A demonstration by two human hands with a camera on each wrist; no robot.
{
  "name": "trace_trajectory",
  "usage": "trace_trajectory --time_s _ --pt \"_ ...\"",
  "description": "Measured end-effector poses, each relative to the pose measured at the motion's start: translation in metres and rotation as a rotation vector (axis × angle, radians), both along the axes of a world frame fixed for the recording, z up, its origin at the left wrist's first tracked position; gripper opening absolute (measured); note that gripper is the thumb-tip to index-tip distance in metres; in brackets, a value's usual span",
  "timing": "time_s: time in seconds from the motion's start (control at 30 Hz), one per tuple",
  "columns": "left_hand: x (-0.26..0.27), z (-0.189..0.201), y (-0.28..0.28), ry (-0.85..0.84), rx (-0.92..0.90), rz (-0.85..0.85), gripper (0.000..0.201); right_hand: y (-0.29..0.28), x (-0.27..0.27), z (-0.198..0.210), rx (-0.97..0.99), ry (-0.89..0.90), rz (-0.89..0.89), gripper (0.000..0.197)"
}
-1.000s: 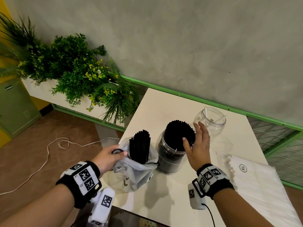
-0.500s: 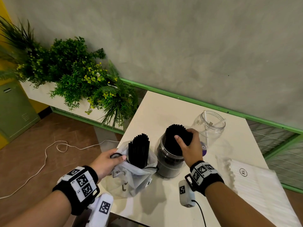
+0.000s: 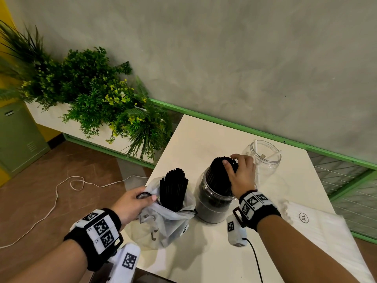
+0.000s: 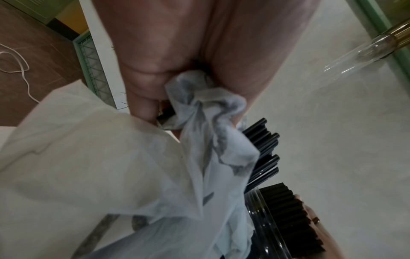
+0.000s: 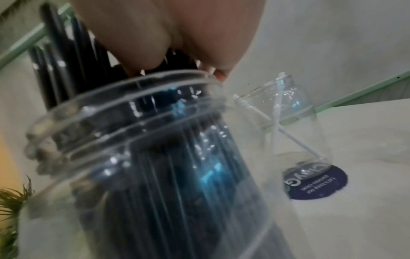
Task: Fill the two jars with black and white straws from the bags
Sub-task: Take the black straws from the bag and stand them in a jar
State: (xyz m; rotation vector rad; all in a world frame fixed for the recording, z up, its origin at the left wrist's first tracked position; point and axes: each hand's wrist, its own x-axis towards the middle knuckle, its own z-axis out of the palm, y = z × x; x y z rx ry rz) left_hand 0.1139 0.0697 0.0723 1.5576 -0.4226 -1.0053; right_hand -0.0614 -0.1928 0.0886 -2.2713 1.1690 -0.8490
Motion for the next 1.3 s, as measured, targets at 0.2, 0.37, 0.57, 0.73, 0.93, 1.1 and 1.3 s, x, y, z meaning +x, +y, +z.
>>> trace_trajectory --time_s 0.2,0.37,0.57,0.73,0.93,1.1,1.3 --pt "0.002 -0.001 0.000 0.009 0.026 0.003 0.004 0.013 -0.023 0.003 0.094 -0.301 0.033 0.068" --pt "0.002 0.000 0.000 -0.002 0.034 -0.014 0.004 0.030 -0.039 -0.006 0.002 -0.127 0.199 0.084" --pt "0.000 0.003 0.002 -0.009 0.029 -0.019 0.008 0.013 -0.018 0.004 -0.207 0.173 0.238 0.094" --pt "-0.002 0.003 0.004 -0.017 0.026 -0.025 0.013 0.008 -0.002 0.013 -0.227 0.284 0.282 0.071" --pt "-0.001 0.002 0.004 -0.039 0.025 -0.049 0.010 -0.003 0.003 0.017 -0.378 0.157 0.237 0.061" --pt "0.000 0.000 0.003 -0.037 0.028 -0.051 0.009 -0.004 0.000 0.022 -0.390 0.323 0.246 0.071" --pt "0.001 0.000 0.002 -0.041 0.063 -0.058 0.012 0.001 0.010 0.022 -0.506 0.626 0.477 0.072"
